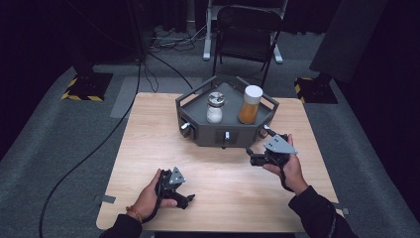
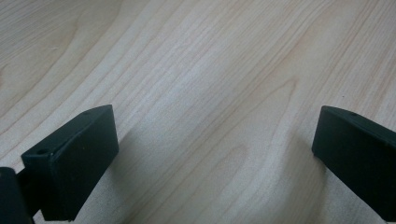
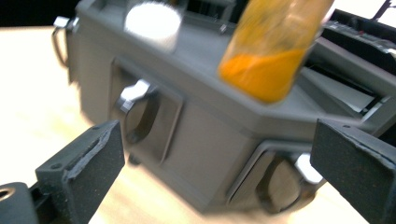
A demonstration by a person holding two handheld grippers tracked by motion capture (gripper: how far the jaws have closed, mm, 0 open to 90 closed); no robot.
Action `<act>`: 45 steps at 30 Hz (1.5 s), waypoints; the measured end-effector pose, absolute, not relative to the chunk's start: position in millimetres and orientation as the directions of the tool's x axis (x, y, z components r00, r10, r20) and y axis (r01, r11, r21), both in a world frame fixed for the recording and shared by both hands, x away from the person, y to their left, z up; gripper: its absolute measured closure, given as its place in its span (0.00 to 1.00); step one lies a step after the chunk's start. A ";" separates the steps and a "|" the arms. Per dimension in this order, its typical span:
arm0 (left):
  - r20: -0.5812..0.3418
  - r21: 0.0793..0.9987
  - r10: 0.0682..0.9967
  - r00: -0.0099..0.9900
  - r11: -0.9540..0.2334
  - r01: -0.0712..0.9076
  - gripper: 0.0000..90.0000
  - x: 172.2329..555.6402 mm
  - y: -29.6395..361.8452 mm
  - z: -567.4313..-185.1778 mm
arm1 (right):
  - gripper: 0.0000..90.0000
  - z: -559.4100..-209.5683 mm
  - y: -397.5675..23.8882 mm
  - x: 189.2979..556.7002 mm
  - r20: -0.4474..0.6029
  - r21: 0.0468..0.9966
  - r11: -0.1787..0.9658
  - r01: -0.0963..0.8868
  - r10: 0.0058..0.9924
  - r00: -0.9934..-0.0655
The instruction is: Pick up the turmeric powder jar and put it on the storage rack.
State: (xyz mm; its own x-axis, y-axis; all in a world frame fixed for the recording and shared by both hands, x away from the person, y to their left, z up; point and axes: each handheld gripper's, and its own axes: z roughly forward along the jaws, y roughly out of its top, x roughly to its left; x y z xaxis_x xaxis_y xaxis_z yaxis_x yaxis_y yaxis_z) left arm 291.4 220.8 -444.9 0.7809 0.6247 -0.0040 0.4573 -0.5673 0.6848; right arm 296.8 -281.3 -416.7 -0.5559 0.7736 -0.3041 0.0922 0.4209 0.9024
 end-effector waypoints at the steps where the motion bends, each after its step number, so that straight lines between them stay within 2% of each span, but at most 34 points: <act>1: -0.004 0.684 0.625 0.781 -0.568 0.457 0.00 291.5 220.8 -444.8 | 0.03 -418.8 -282.0 295.4 -0.305 0.899 0.427 0.094 0.768 -0.564; 18: -0.004 0.685 0.626 0.780 -0.567 0.458 0.00 291.2 220.6 -444.8 | 0.03 -437.9 -282.6 282.5 -0.340 0.837 0.532 0.132 0.693 -0.636; 28: -0.004 0.685 0.626 0.780 -0.567 0.458 0.00 291.2 220.5 -444.8 | 0.03 -443.8 -284.4 276.8 -0.301 0.822 0.541 0.177 0.678 -0.671; 45: -0.004 0.685 0.627 0.779 -0.566 0.459 0.00 291.0 220.5 -444.9 | 0.03 -447.4 -302.5 270.8 -0.293 0.785 0.583 0.211 0.648 -0.703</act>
